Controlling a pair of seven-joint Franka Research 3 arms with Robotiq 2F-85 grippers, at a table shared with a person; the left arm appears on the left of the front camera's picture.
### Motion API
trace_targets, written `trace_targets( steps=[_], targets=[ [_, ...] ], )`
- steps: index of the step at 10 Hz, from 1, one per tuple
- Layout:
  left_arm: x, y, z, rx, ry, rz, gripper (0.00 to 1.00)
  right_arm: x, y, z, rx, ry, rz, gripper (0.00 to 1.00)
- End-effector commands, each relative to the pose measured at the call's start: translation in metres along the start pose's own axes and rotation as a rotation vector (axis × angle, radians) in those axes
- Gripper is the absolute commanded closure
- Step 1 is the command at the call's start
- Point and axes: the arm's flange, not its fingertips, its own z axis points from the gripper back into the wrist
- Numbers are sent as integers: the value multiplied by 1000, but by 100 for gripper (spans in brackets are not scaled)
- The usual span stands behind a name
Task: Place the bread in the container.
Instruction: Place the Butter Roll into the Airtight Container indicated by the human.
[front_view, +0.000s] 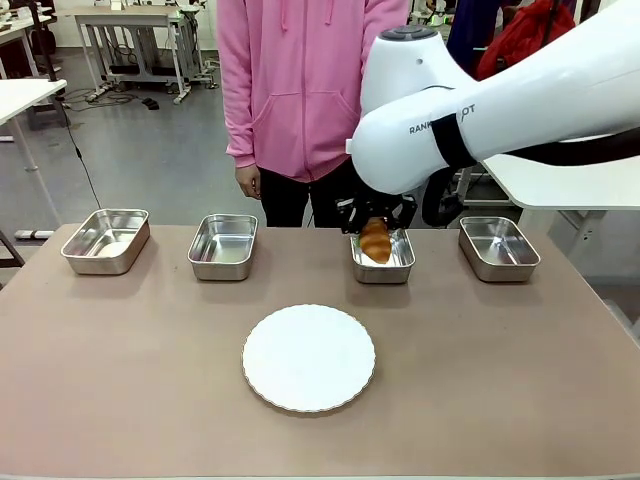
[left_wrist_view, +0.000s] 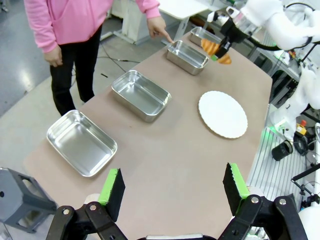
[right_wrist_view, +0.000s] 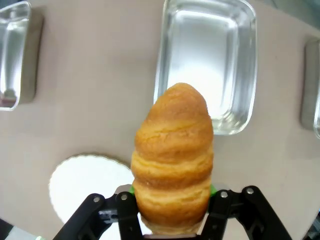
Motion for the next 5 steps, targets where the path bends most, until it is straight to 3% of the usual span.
trace_targets(
  steps=[1, 3, 4, 5],
  targets=[
    [2, -2, 1, -8, -7, 8, 0, 29, -12, -14, 28, 16, 29, 60],
    [2, -2, 1, -8, -7, 8, 0, 49, -19, -21, 54, 21, 21, 60],
    [2, -2, 1, -8, -7, 8, 0, 28, -21, -21, 4, 14, 10, 60],
    [2, -2, 1, -8, -7, 8, 0, 28, -21, -21, 4, 14, 10, 60]
  ],
)
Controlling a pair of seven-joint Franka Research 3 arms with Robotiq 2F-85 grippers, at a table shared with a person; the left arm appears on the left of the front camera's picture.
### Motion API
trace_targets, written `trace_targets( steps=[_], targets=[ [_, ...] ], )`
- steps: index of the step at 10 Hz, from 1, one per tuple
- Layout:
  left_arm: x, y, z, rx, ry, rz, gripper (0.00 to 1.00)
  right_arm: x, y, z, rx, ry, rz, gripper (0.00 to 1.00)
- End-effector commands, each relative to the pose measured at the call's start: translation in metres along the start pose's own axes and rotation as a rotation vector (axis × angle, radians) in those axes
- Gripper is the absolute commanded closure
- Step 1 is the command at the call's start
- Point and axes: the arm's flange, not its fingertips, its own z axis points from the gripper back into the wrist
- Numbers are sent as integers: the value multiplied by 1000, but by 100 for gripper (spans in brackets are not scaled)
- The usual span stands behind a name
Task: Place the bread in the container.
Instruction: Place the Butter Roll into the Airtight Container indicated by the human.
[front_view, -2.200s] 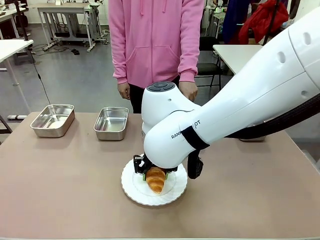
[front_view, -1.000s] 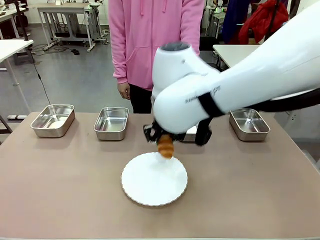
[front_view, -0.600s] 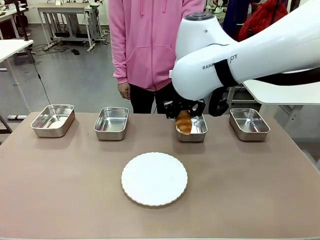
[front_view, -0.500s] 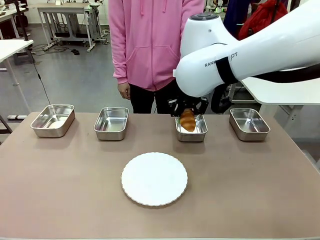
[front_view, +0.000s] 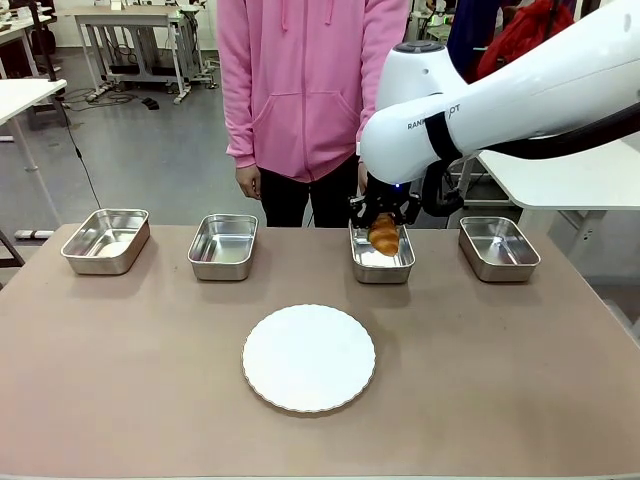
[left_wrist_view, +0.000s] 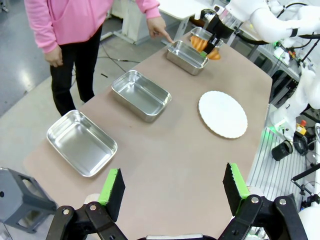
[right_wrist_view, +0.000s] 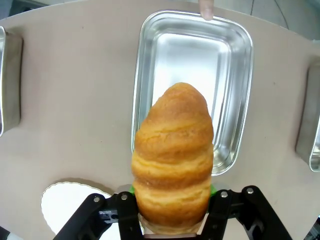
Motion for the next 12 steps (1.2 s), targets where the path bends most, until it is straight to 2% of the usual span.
trace_targets(
  steps=[1, 3, 8, 9, 10, 12],
  targets=[
    [2, -2, 1, -8, -7, 8, 0, -11, 0, 6, -8, -5, -3, 60],
    [2, -2, 1, -8, -7, 8, 0, 17, -6, -15, 32, 16, 8, 60],
    [2, -2, 1, -8, -7, 8, 0, 50, -23, -41, 49, 30, 11, 60],
    [2, -2, 1, -8, -7, 8, 0, 54, -25, -47, 35, 22, 10, 52],
    [2, -2, 1, -8, -7, 8, 0, 59, -25, -51, 37, 18, 7, 4],
    [2, -2, 1, -8, -7, 8, 0, 63, -28, -55, 37, 22, 13, 0]
  ],
)
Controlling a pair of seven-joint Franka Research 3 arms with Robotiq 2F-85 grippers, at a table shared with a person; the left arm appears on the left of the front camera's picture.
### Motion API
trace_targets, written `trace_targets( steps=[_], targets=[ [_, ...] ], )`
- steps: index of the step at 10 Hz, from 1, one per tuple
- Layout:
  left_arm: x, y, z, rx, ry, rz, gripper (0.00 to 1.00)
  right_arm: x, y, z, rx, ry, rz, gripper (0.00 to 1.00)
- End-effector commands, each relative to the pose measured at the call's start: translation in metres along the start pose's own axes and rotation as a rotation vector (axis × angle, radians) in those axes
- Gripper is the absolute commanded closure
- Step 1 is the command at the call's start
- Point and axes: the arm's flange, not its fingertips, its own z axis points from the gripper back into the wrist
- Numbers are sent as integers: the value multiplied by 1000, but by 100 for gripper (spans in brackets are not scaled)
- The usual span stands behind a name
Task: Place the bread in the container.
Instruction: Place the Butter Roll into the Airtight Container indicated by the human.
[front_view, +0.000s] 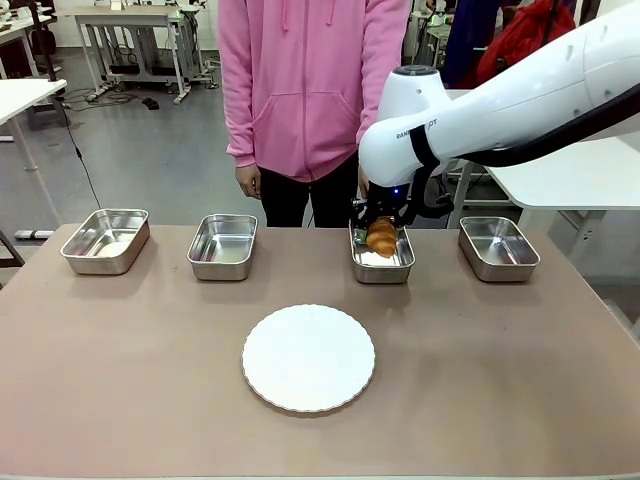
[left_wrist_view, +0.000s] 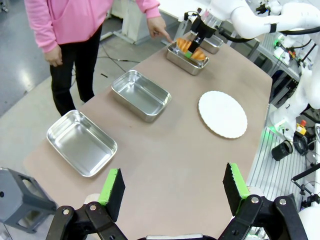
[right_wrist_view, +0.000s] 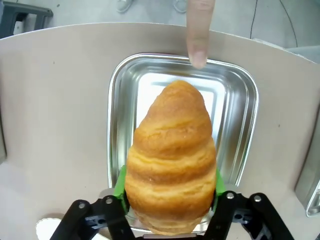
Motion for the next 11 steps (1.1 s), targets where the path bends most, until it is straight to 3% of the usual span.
trace_targets(
  steps=[1, 6, 7, 8, 11],
  targets=[
    [2, -2, 1, -8, -7, 8, 0, 10, -4, 2, 27, -7, 26, 0],
    [2, -2, 1, -8, -7, 8, 0, -1, 0, 20, 13, -42, 7, 0],
    [2, -2, 1, -8, -7, 8, 0, -5, 4, 17, -3, 56, -2, 0],
    [2, -2, 1, -8, -7, 8, 0, 5, 4, 15, 7, -28, 9, 0],
    [2, -2, 1, -8, -7, 8, 0, 5, 4, 15, 7, -28, 9, 0]
  ],
)
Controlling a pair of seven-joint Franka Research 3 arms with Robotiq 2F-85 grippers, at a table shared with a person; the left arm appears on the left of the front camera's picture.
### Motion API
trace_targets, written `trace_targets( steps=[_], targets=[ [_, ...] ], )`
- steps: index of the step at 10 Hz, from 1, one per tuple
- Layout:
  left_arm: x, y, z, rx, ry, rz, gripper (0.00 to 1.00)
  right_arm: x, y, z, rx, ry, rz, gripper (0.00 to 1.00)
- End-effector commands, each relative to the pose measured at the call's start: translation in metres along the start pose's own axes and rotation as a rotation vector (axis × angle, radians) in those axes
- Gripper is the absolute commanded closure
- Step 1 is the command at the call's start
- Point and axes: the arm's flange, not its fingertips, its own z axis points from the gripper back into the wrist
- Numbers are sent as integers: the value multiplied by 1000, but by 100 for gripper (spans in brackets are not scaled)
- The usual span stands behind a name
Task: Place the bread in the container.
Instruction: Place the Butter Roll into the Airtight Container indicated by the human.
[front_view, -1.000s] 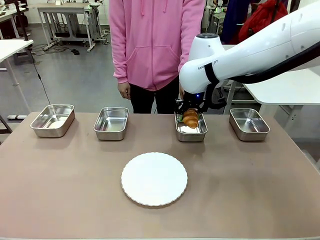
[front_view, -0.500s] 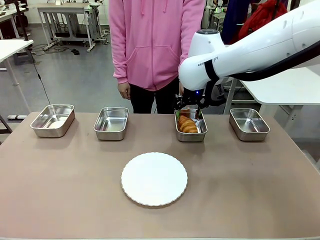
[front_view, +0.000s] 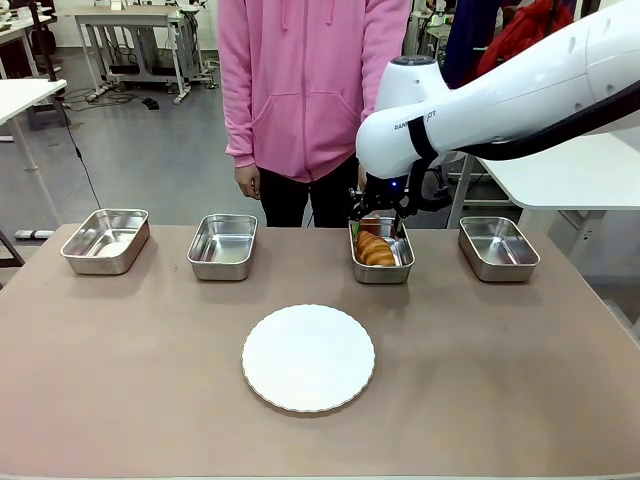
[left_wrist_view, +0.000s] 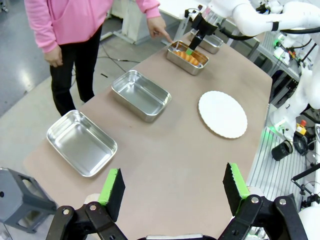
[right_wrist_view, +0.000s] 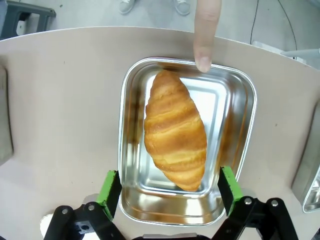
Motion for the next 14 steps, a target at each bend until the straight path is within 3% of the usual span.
trace_targets(
  steps=[1, 6, 10, 14],
  targets=[
    [2, -2, 1, -8, -7, 8, 0, 3, -2, 0, 6, -20, -2, 0],
    [2, -2, 1, -8, -7, 8, 0, 0, 0, 0, 1, -2, 0, 0],
    [2, -2, 1, -8, -7, 8, 0, -74, 9, 69, -61, -172, 0, 0],
    [2, -2, 1, -8, -7, 8, 0, -180, -4, 114, -48, -243, 78, 0]
  ],
)
